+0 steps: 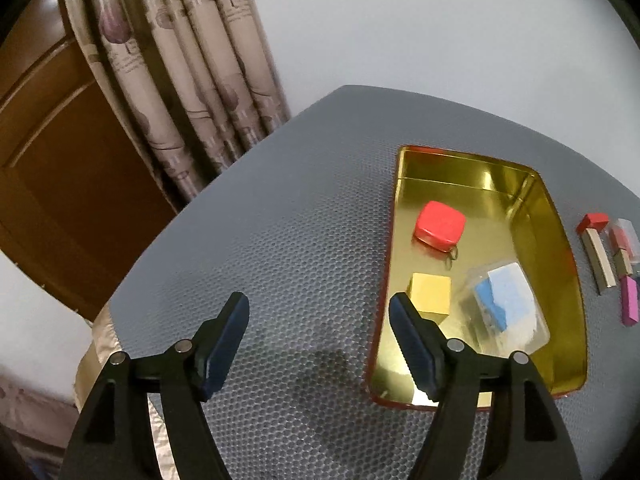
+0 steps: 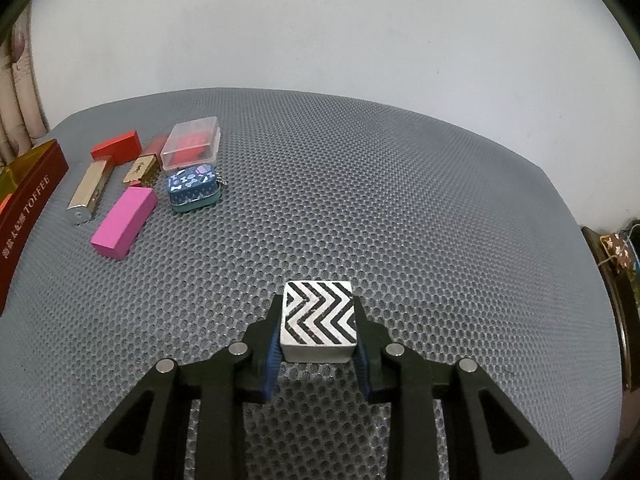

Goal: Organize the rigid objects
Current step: 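Carry the red case into the tin and open the left gripper, then lower the zigzag block into the gold tin and open the right gripper, then grasp the blue bone-print mint tin with the right gripper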

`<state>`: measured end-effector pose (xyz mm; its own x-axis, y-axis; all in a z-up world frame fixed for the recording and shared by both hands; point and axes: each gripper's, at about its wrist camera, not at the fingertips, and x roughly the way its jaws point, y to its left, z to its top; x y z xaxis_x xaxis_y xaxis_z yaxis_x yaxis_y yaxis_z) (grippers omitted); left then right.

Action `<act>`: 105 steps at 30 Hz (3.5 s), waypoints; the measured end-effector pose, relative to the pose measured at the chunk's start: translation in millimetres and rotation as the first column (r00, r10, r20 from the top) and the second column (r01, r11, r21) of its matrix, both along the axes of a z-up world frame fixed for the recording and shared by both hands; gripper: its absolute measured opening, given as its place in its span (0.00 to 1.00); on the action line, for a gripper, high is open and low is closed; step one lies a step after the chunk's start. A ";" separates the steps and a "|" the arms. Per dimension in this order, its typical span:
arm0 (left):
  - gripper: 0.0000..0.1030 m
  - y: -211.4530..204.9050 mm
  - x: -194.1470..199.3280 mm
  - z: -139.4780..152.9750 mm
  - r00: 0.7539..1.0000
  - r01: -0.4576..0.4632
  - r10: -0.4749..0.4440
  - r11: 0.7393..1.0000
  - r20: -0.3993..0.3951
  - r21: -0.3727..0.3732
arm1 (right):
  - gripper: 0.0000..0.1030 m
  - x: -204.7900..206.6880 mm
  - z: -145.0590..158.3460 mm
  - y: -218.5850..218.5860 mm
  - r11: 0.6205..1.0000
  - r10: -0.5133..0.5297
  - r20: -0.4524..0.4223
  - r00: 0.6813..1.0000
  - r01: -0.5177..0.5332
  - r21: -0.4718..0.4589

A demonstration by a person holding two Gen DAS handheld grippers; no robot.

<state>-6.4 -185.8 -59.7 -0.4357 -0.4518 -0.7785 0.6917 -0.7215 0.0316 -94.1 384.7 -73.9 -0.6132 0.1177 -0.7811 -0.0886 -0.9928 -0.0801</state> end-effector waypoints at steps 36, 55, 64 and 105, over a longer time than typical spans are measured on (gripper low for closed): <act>0.72 -29.8 19.4 3.6 0.981 -0.186 0.188 0.981 -0.043 0.060 | 0.29 37.4 158.7 -206.4 0.848 0.488 -0.130 0.863 -0.504 -0.165; 0.72 -34.4 23.5 1.2 0.972 -0.228 0.233 0.970 -0.043 0.089 | 0.29 26.3 122.5 -278.5 0.798 0.587 -0.025 0.809 -0.584 -0.151; 0.72 -34.5 22.2 0.8 0.970 -0.235 0.239 0.968 -0.041 0.091 | 0.36 24.6 116.0 -284.2 0.800 0.583 -0.024 0.812 -0.579 -0.156; 0.73 -8.1 0.3 16.3 0.973 -0.219 0.220 0.975 -0.065 0.024 | 0.55 -58.6 52.6 -75.9 0.967 0.251 0.025 0.968 -0.250 -0.052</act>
<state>-6.0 -193.9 -43.5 -0.3788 -0.5295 -0.7590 0.8333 -0.5519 -0.0308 -152.7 308.8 -21.3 -0.5938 -0.0746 -0.8012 0.1653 -0.9858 -0.0308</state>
